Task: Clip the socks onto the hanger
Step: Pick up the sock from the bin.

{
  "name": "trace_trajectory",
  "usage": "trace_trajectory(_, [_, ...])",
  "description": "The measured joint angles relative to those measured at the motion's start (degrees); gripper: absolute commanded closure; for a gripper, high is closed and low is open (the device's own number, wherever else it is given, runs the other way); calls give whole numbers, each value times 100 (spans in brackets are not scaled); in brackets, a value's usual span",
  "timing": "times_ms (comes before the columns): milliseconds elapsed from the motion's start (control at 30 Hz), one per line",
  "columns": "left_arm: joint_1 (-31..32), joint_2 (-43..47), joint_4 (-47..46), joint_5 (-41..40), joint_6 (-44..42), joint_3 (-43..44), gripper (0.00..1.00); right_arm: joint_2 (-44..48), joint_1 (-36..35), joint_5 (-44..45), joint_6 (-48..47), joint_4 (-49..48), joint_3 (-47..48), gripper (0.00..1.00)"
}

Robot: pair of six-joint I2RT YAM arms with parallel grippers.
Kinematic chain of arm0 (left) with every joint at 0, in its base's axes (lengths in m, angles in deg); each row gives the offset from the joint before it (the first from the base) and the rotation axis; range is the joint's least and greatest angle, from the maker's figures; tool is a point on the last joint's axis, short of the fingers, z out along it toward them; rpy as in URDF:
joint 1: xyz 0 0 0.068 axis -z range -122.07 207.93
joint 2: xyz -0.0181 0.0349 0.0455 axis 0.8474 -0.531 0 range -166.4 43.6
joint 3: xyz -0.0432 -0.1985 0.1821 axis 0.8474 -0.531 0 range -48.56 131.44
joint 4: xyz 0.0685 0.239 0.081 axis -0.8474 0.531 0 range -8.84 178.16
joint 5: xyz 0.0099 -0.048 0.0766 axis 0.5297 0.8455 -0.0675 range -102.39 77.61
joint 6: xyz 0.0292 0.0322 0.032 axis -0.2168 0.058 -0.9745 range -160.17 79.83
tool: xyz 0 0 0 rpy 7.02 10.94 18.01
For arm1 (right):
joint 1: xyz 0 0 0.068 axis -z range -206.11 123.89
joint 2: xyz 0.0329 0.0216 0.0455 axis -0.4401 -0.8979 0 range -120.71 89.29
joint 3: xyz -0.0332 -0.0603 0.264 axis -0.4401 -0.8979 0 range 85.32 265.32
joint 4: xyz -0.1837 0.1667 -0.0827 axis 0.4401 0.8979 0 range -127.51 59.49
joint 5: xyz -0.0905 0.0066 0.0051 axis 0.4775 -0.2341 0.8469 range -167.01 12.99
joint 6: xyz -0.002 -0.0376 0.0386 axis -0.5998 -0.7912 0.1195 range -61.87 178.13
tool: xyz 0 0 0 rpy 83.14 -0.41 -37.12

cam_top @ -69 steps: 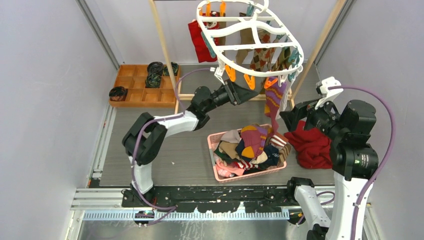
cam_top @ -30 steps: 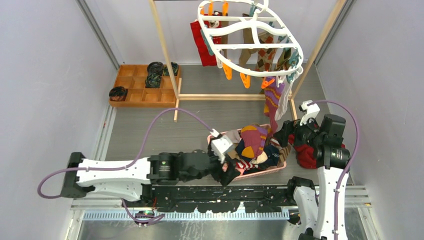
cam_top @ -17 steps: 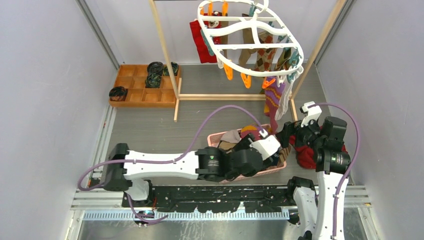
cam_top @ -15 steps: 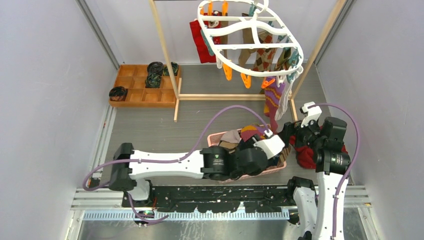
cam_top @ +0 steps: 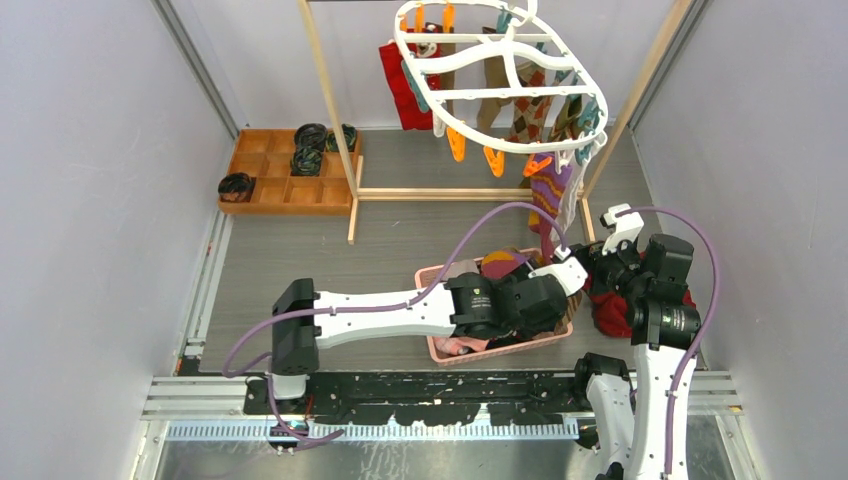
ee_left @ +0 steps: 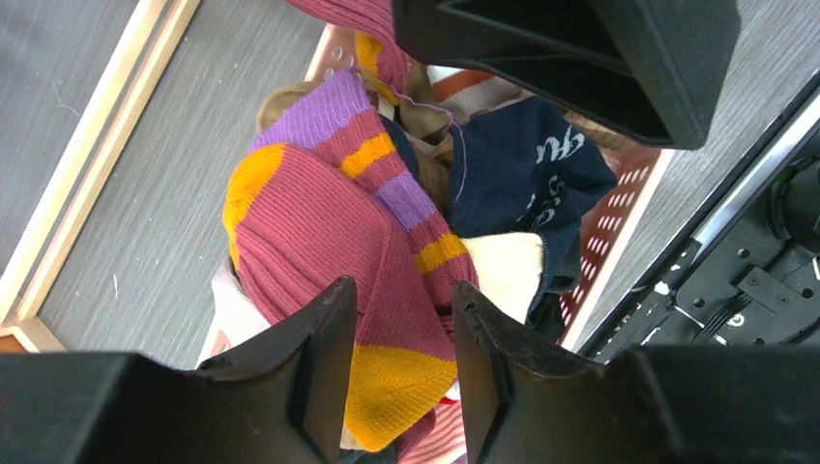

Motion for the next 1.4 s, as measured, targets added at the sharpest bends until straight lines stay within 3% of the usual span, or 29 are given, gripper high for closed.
trace_trajectory(300, [9,-293,358,-94,129,133,65,0,0,9,-9,0,0,0])
trace_trajectory(567, [13,-420,658,-361,142,363,100,-2,13,31,-11,2,-11,0])
trace_trajectory(900, [-46,-179,463,-297,31,188,100,-2,13,-33,-26,4,-11,0])
trace_trajectory(1233, [-1038,1875,-968,975,302,-1088,100,-28,13,-420,-116,7,-9,0])
trace_trajectory(1400, [-1547,2494,-1663,1628,726,-1687,100,-153,13,-680,-164,20,15,0])
